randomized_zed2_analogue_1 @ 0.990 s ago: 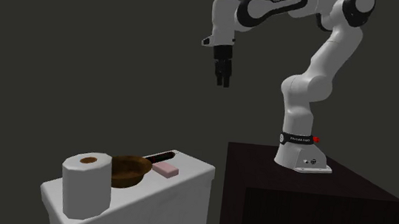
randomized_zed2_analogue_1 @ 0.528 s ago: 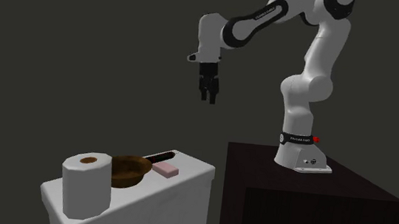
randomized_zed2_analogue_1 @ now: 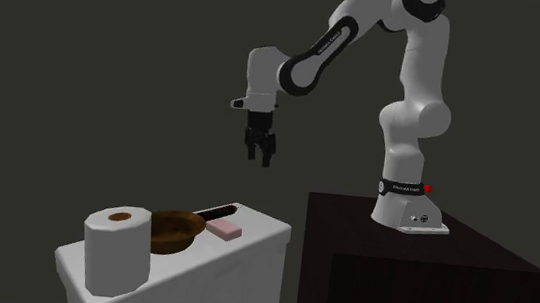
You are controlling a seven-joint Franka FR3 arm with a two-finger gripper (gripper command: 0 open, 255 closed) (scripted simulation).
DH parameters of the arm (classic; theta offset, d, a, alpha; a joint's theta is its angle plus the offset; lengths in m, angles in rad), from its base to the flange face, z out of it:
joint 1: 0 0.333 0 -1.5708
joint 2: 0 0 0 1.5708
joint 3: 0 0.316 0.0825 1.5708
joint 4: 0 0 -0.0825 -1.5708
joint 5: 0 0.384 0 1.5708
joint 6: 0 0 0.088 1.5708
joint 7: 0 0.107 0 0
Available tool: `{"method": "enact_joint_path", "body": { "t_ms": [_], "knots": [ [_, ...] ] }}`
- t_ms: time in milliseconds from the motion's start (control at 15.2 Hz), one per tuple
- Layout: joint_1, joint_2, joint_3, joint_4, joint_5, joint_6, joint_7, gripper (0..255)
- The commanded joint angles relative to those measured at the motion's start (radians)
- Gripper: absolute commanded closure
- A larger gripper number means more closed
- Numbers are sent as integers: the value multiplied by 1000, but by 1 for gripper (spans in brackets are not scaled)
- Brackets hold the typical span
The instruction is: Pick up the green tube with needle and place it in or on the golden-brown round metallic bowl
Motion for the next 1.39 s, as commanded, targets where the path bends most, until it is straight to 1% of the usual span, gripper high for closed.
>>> {"method": "enact_joint_path", "body": {
  "t_ms": [0, 264, 594, 1122, 1320],
  "knots": [
    [6, 76, 3, 28, -3, 59, -36, 0],
    [13, 234, 15, 103, -12, 160, -100, 0],
    [19, 427, 36, 220, -35, 256, -169, 0],
    [21, 537, 26, 246, -51, 341, -163, 0],
    [21, 537, 26, 246, -51, 341, -163, 0]
  ]
}}
